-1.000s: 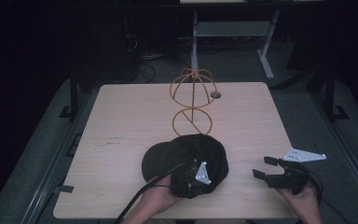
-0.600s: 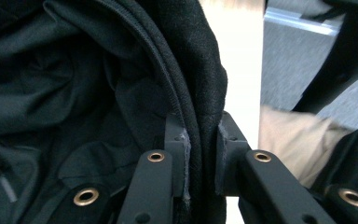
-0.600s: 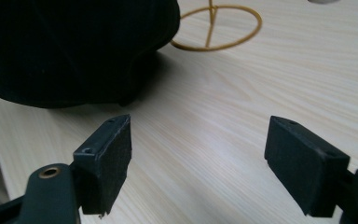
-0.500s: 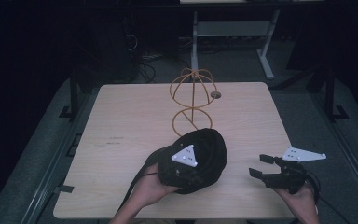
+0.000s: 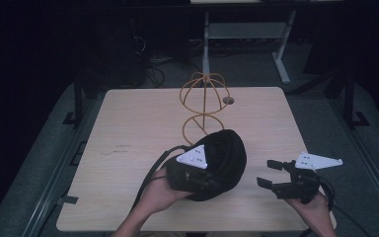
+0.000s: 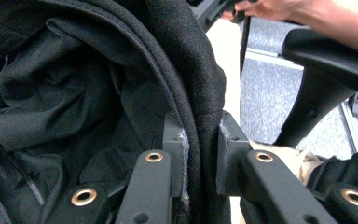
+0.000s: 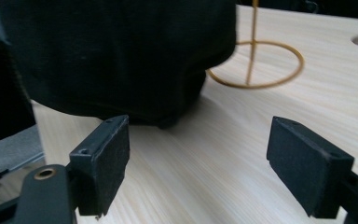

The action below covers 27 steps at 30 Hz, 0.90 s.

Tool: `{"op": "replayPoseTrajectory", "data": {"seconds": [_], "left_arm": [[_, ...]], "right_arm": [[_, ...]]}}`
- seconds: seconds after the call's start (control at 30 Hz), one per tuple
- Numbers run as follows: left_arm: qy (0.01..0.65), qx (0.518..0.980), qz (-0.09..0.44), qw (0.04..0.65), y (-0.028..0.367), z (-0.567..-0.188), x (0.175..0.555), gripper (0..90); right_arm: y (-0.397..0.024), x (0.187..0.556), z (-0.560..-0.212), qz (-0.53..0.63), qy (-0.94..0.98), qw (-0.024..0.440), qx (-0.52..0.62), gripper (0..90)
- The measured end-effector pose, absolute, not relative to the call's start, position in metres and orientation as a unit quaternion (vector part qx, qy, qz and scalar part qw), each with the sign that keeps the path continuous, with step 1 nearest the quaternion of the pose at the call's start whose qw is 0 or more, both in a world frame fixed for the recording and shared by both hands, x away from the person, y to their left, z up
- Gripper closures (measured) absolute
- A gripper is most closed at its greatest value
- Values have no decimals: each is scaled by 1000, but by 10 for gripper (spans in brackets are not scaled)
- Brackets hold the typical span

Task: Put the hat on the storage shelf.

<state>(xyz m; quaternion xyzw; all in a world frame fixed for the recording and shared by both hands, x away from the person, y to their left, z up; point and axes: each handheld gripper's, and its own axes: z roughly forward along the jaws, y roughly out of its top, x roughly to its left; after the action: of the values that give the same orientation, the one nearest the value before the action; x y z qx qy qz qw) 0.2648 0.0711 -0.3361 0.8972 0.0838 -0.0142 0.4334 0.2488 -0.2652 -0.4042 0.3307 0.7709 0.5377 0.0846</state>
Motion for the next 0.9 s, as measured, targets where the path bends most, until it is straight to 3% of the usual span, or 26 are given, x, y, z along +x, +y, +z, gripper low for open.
{"op": "replayPoseTrajectory", "data": {"seconds": [0.6,0.73,0.83,0.87,0.9], "left_arm": [[42,887,-24,459,56,-318,262,765],[32,884,-28,465,55,-316,260,766],[30,882,-29,470,56,-316,260,766],[30,882,-29,470,56,-316,260,766],[30,881,-26,472,56,-315,260,766]], "right_arm": [[-243,258,-378,576,763,73,284,221],[-240,261,-377,588,759,70,270,332],[-237,262,-377,594,759,74,256,468],[-237,262,-377,594,759,74,256,468],[-235,262,-377,599,758,73,249,580]]}}
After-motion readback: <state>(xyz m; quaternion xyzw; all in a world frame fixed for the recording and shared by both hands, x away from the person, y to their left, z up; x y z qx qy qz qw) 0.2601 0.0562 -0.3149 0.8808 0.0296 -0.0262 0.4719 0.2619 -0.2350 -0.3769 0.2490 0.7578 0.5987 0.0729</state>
